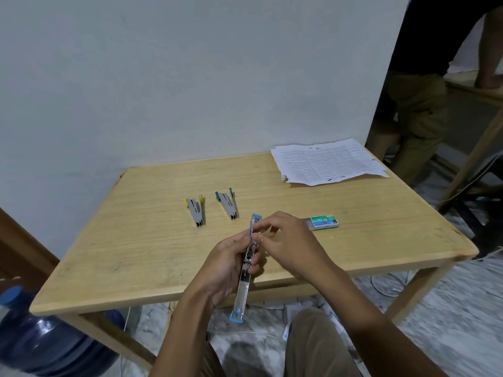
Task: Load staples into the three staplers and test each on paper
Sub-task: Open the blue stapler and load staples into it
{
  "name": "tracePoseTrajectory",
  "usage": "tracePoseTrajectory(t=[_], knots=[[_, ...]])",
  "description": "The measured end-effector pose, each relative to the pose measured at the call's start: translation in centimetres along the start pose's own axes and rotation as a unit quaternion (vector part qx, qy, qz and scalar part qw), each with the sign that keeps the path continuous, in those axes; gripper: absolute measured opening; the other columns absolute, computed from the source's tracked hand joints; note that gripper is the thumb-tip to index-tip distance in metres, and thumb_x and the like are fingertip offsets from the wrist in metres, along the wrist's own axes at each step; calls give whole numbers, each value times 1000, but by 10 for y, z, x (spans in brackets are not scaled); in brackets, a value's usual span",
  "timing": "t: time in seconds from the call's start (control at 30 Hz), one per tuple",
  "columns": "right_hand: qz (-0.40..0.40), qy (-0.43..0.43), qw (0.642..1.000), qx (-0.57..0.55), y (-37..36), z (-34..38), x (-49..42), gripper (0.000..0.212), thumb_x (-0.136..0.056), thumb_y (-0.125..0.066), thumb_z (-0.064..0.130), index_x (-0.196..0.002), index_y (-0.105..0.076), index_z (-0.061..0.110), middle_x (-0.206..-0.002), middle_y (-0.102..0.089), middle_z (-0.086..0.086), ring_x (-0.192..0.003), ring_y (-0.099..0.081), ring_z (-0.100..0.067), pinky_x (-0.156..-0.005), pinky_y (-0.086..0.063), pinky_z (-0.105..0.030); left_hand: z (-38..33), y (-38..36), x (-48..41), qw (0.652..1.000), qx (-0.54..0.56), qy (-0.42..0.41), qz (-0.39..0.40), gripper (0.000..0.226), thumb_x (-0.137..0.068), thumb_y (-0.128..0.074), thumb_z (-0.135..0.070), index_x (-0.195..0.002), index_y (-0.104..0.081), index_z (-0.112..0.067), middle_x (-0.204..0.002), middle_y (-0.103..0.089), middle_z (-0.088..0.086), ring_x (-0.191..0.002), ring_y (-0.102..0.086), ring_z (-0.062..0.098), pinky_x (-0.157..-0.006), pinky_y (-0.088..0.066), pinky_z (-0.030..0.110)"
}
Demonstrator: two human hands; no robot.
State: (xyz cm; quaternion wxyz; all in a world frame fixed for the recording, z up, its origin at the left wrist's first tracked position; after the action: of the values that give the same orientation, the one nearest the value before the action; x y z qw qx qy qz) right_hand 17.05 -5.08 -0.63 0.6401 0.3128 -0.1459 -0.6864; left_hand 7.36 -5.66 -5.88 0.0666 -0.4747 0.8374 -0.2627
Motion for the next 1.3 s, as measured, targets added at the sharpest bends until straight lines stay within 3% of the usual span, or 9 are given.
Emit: tracePoseTrajectory(t=[0.1, 0.27, 0.4, 0.53, 0.73, 0.93, 1.07, 1.2, 1.3], knots=[[-18, 6, 1000, -12, 1, -2, 1, 14, -86, -73, 28, -99, -71, 33, -91, -59, 18, -83, -56, 1, -72, -43, -13, 3, 4, -3, 1000, 24, 4, -5, 31, -93, -47, -12, -114, -62, 5, -69, -40, 9, -57, -36, 18, -52, -29, 27], [-7, 56, 998, 1, 3, -2, 7, 14, -94, -60, 26, -100, -70, 34, -100, -59, 18, -90, -60, -3, -80, -51, -30, 3, 9, -5, 998, 55, -3, -19, 26, -89, -49, -9, -110, -59, 3, -74, -44, 11, -56, -43, 17, -47, -32, 24], [72, 143, 983, 85, -12, 1, 16, 27, -93, -51, 32, -111, -70, 27, -112, -56, 14, -96, -59, -8, -77, -52, -35, 4, 10, -6, 999, 41, 6, -6, 25, -94, -45, -9, -114, -55, 4, -70, -42, 11, -55, -42, 18, -50, -32, 26], [98, 203, 956, 188, -12, 10, 17, 33, -93, -45, 36, -115, -68, 27, -119, -56, 6, -96, -56, -12, -77, -45, -31, 6, 10, -7, 999, 48, 10, -4, 30, -97, -41, -7, -122, -53, 5, -69, -41, 10, -55, -40, 18, -51, -30, 27], [59, 257, 911, 317, 1, 22, 2, 30, -92, -49, 36, -118, -65, 36, -121, -59, 2, -92, -60, -17, -81, -48, -39, 6, 13, -7, 998, 65, 12, -21, 27, -97, -38, -4, -117, -55, 4, -73, -45, 12, -57, -43, 16, -49, -33, 24], [17, 249, 907, 340, 5, 24, -5, 34, -93, -45, 40, -116, -67, 31, -122, -61, -1, -94, -62, -21, -81, -50, -41, 6, 13, -6, 997, 69, 10, -19, 29, -96, -39, -5, -118, -55, 5, -73, -47, 11, -58, -43, 15, -50, -33, 24], [10, 233, 929, 287, 6, 24, -5, 32, -95, -48, 41, -119, -66, 28, -119, -60, 4, -94, -61, -16, -81, -49, -40, 5, 15, -6, 998, 65, 9, -25, 29, -99, -37, -5, -115, -59, 4, -71, -47, 11, -57, -42, 15, -51, -32, 25], [33, 246, 964, 92, 4, 29, 9, 24, -92, -62, 40, -108, -68, 23, -102, -64, 10, -86, -62, -9, -74, -53, -38, 6, 20, -7, 997, 67, 4, -42, 29, -100, -38, -5, -120, -55, 7, -70, -50, 12, -55, -43, 15, -49, -35, 24], [15, 239, 971, 8, 1, 25, 15, 13, -90, -70, 25, -100, -72, 17, -94, -68, 5, -85, -64, -10, -74, -53, -37, 6, 20, -8, 997, 68, 1, -43, 25, -99, -40, -5, -116, -54, 7, -74, -47, 13, -56, -43, 16, -48, -36, 24]])
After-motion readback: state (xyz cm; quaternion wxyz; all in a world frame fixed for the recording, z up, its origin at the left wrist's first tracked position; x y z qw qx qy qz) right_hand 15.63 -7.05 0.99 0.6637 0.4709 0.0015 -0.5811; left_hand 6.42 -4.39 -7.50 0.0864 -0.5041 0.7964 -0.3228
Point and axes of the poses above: each hand's wrist, its own x-axis away from the middle knuckle, its own y-axis out of the back of the hand, z = x × y, the point moved 10 cm from there along -x, towards the middle knuckle
